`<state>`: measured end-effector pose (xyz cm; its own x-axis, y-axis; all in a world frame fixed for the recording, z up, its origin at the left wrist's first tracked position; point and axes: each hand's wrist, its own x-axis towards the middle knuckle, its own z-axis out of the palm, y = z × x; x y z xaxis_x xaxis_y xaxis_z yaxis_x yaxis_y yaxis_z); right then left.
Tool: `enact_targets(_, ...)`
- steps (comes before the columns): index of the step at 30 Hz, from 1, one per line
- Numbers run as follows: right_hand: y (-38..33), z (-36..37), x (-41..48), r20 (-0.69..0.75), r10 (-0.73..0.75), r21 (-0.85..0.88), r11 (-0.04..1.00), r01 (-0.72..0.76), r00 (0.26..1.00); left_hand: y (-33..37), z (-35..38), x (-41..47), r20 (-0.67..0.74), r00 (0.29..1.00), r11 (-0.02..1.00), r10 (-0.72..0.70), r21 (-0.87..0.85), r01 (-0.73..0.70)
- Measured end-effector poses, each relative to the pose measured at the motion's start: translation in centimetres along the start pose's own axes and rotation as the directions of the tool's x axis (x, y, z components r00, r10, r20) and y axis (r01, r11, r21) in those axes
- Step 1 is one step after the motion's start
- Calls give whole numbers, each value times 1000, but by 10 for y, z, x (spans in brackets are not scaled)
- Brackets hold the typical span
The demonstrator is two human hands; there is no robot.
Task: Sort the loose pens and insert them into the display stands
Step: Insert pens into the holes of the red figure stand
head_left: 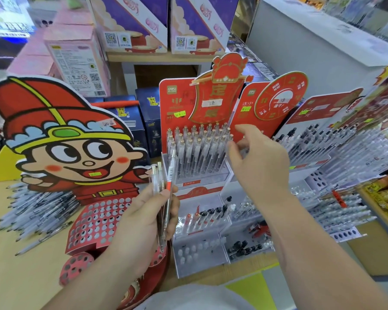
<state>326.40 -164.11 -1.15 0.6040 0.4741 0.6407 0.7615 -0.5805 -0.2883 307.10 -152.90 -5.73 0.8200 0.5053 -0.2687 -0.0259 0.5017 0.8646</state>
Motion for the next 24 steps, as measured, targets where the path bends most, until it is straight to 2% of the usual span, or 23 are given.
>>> enact_targets(2,-7,-11,-4,-35,-14,94,995,17,999,3,-2,-7,3,1000,999,30,-13,-30)
enact_targets(4,-21,-23,-11,72,46,266,962,-63,996,2,-3,-8,59,998,1000,29,10,-29)
enact_targets(5,-31,-27,-15,188,95,375,913,-161,978,1,-3,-6,67,997,1000,26,12,-27)
enact_targets(7,-49,-31,-26,447,164,525,747,-406,880,4,0,-8,90,996,999,27,38,-31)
enact_targets(9,-60,-30,-35,584,186,585,578,-569,790,6,0,-11,130,991,998,36,51,-42)
enact_targets(11,-65,-27,-41,632,225,617,433,-657,742,8,0,-13,131,990,995,46,84,-58)
enact_targets(13,-68,-25,-46,649,283,623,335,-706,706,7,-4,-13,134,990,990,48,125,-65)
enact_targets(19,-80,-20,-54,691,385,586,195,-786,611,13,-11,-15,106,992,958,75,269,-101)
enact_targets(24,-82,-19,-57,727,378,576,120,-808,574,13,-13,-19,115,992,962,50,261,-79)
